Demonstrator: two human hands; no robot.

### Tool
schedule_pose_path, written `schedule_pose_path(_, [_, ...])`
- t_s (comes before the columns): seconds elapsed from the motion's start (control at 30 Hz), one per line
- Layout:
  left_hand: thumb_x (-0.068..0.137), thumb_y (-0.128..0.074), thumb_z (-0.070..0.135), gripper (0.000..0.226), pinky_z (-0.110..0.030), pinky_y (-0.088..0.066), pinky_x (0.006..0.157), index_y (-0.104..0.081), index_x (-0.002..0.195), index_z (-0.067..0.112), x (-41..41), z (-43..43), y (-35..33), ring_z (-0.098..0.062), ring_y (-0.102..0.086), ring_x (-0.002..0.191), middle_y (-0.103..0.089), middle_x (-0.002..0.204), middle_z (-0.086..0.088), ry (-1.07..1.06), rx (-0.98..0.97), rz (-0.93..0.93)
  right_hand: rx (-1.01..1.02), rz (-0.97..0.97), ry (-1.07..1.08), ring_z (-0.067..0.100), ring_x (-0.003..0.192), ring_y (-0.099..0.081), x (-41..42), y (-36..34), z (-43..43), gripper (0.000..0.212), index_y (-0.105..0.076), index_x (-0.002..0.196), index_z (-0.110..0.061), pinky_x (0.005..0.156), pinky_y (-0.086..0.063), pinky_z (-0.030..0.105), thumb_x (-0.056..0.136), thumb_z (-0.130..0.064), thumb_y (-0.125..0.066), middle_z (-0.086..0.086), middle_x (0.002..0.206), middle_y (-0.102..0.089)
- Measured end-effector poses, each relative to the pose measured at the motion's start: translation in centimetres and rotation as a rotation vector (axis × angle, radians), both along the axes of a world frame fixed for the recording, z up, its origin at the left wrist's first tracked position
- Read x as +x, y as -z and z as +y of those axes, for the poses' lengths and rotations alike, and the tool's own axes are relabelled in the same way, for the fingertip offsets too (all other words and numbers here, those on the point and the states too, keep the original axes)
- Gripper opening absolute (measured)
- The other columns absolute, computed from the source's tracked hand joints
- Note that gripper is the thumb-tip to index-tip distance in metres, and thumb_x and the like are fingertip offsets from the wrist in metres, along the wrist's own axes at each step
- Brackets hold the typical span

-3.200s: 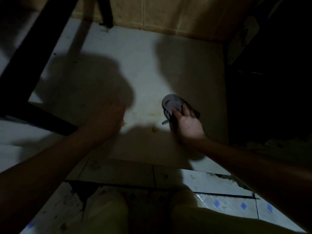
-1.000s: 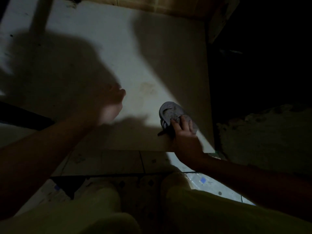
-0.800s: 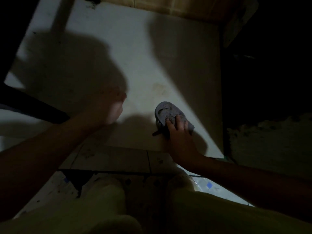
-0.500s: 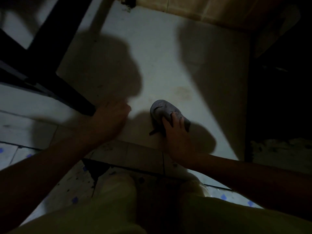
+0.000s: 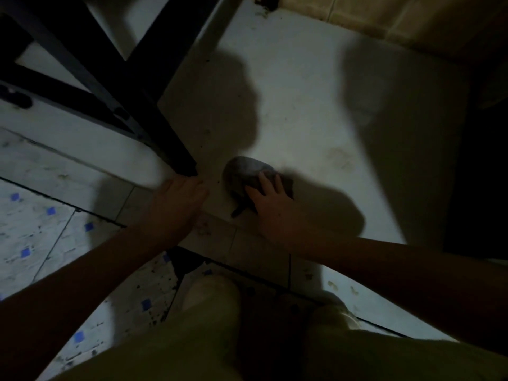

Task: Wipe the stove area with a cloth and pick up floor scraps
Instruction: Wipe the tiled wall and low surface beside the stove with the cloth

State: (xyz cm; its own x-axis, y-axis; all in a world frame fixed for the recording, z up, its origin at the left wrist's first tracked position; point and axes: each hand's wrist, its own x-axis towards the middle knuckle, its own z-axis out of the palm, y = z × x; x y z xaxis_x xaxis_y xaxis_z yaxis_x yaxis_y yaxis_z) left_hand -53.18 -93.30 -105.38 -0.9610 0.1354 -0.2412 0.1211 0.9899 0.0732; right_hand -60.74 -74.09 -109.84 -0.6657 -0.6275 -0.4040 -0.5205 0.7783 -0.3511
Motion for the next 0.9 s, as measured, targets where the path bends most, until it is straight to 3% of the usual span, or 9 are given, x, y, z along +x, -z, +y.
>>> schedule_pose_path(0.17, [0.079, -0.067, -0.008, 0.037, -0.052, -0.046, 0.092, -0.06, 0.115, -0.011, -1.2, -0.1, 0.3, -0.046, -0.058, 0.107, -0.059, 0.119, -0.031, -0.021, 0.084, 0.014, -0.068, -0.042, -0.191, 0.036, 0.145, 0.001, -0.4, -0.2, 0.9, 0.05, -0.037, 0.141, -0.026, 0.106, -0.035, 0.055, 0.093, -0.017, -0.05, 0.002, 0.157, -0.015])
schedule_pose_path(0.27, [0.079, -0.065, -0.01, 0.029, -0.053, -0.048, 0.087, -0.063, 0.108, -0.012, -2.0, 0.4, 0.3, -0.047, -0.059, 0.102, -0.06, 0.113, -0.033, -0.002, 0.111, 0.008, -0.112, -0.09, -0.243, 0.03, 0.146, 0.001, -0.5, -0.4, 2.2, 0.04, -0.049, 0.134, -0.025, 0.11, -0.031, 0.052, 0.094, -0.018, -0.049, 0.0, 0.155, -0.023])
schedule_pose_path(0.43, [0.09, -0.055, 0.003, 0.024, -0.047, -0.047, 0.088, -0.061, 0.111, -0.008, -3.8, 1.3, 0.7, -0.039, -0.057, 0.104, -0.058, 0.118, -0.028, 0.026, 0.043, 0.002, -0.171, -0.081, -0.274, 0.032, 0.146, -0.003, 0.2, -0.3, 5.5, 0.036, -0.056, 0.128, -0.017, 0.119, -0.009, 0.042, 0.094, -0.009, -0.047, 0.005, 0.152, -0.031])
schedule_pose_path(0.6, [0.094, -0.048, 0.017, 0.03, -0.043, -0.044, 0.09, -0.054, 0.12, 0.004, -6.1, 3.1, 1.5, -0.035, -0.052, 0.107, -0.053, 0.122, -0.019, 0.1, -0.008, -0.065, -0.169, -0.095, -0.161, 0.029, 0.146, -0.003, 0.9, -0.5, 9.1, 0.034, -0.058, 0.126, -0.016, 0.118, -0.008, 0.037, 0.093, -0.009, -0.05, 0.004, 0.151, -0.032])
schedule_pose_path(0.7, [0.088, -0.054, 0.014, 0.032, -0.042, -0.041, 0.09, -0.056, 0.119, 0.006, -7.9, 5.2, 1.7, -0.036, -0.051, 0.11, -0.054, 0.122, -0.018, 0.181, 0.048, -0.043, -0.207, -0.083, -0.049, 0.027, 0.146, -0.009, 1.6, -0.5, 11.9, 0.032, -0.061, 0.122, -0.017, 0.117, -0.01, 0.034, 0.091, -0.012, -0.054, 0.003, 0.149, -0.037])
schedule_pose_path(0.83, [0.082, -0.042, 0.025, 0.045, -0.045, -0.042, 0.096, -0.058, 0.117, 0.003, -10.0, 8.3, 1.4, -0.04, -0.051, 0.111, -0.055, 0.122, -0.024, 0.202, 0.099, -0.069, -0.197, -0.036, 0.097, 0.022, 0.145, -0.017, 2.7, -0.4, 16.0, 0.035, -0.063, 0.119, -0.021, 0.118, -0.021, 0.041, 0.086, -0.012, -0.059, -0.002, 0.147, -0.04])
schedule_pose_path(0.9, [0.08, -0.043, 0.019, 0.043, -0.049, -0.044, 0.092, -0.061, 0.112, -0.002, -11.0, 9.6, 1.6, -0.043, -0.054, 0.105, -0.057, 0.114, -0.028, 0.231, 0.115, -0.062, -0.179, -0.032, 0.2, 0.02, 0.145, -0.017, 3.4, -0.7, 17.9, 0.036, -0.062, 0.121, -0.023, 0.116, -0.023, 0.042, 0.087, -0.011, -0.058, -0.006, 0.148, -0.038])
